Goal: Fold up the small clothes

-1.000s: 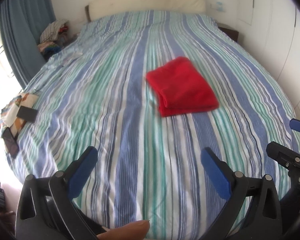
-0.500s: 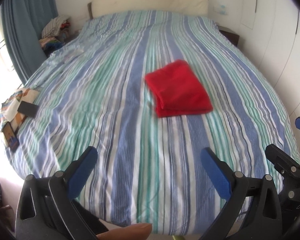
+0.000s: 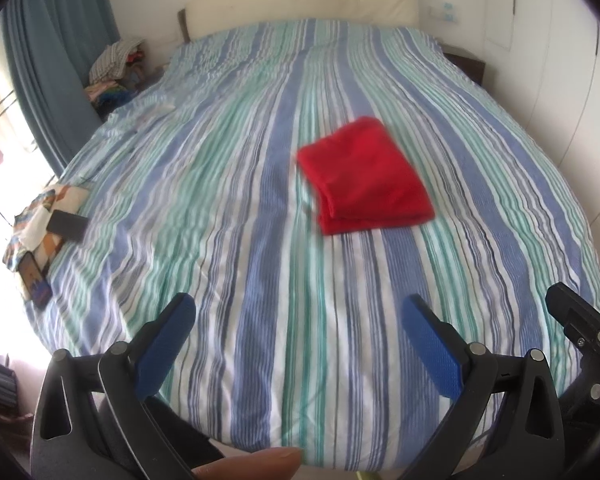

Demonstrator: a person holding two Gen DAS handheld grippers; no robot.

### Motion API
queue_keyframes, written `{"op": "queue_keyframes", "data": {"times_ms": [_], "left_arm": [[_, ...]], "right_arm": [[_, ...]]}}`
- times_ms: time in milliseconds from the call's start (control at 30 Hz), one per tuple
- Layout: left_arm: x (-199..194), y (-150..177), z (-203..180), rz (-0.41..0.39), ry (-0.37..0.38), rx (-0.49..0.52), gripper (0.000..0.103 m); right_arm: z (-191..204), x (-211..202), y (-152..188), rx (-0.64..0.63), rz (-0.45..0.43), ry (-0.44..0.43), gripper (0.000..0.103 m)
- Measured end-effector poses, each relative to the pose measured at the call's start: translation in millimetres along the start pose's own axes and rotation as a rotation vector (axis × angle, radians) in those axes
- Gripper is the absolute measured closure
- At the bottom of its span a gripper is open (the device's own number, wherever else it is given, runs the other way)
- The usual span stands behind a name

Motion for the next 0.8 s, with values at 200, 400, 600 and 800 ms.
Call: {"op": "queue_keyframes", "data": {"times_ms": [200, 400, 600, 800], "left_arm": [[-1.6, -1.9, 0.4, -0.002, 0.016, -0.007, 0.001], [-5.5, -5.3, 0.3, -0.012, 0.035, -0.008, 0.001], [-8.2, -6.3, -2.6, -0.029, 0.076, -0.008, 0.001], [-8.5, -6.3, -3.4, -0.043, 0.08, -0.011, 0.001]], "right_arm": [[0.5, -1.0, -1.9, 0.003, 0.002, -0.017, 0.001], [1.4, -1.4, -2.9, 0.007, 0.002, -0.023, 0.001], [1.3, -1.5, -3.3, 0.008, 0.002, -0.021, 0.001], [-0.6, 1.5, -4.6, 0.014, 0.007, -0.021, 0.001]]}}
Point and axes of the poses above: each gripper's, at about its wrist camera, not at the fingertips, and x roughly the way its jaws point, z to its left, y to its underside, the point moved 4 cm from there along x, roughly the way its jaws point, and after that the axes turned 5 degrees about x, right-handed, at the moved point
